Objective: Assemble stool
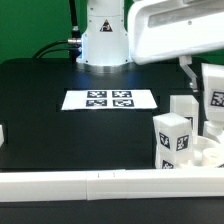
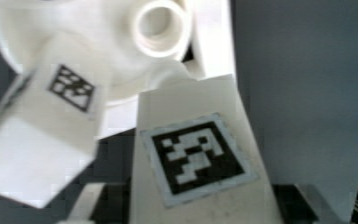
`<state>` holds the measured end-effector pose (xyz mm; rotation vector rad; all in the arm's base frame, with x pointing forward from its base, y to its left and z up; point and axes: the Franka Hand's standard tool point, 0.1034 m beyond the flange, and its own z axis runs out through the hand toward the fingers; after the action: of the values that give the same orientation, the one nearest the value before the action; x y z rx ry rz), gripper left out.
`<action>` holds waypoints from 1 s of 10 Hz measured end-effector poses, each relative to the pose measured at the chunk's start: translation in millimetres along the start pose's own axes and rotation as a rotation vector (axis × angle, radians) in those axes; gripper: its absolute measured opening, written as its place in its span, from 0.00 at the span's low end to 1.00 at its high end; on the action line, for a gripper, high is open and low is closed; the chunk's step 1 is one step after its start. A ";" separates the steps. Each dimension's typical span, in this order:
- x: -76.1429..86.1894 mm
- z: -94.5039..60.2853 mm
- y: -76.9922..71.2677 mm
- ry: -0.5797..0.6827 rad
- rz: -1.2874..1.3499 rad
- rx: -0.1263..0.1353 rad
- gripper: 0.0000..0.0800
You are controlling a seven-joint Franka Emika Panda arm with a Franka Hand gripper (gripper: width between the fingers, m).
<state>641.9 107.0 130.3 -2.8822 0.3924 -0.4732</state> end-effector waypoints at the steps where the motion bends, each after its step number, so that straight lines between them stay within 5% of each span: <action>1: 0.4 -0.6 2.2 0.001 0.001 -0.002 0.40; 10: -5.6 9.9 14.4 0.036 0.014 0.002 0.40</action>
Offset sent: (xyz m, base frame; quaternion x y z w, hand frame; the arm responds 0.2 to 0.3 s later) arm 0.0000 0.0000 0.0000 0.0000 0.0000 0.0000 1.0000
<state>636.8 96.5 116.2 -2.8705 0.4175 -0.5235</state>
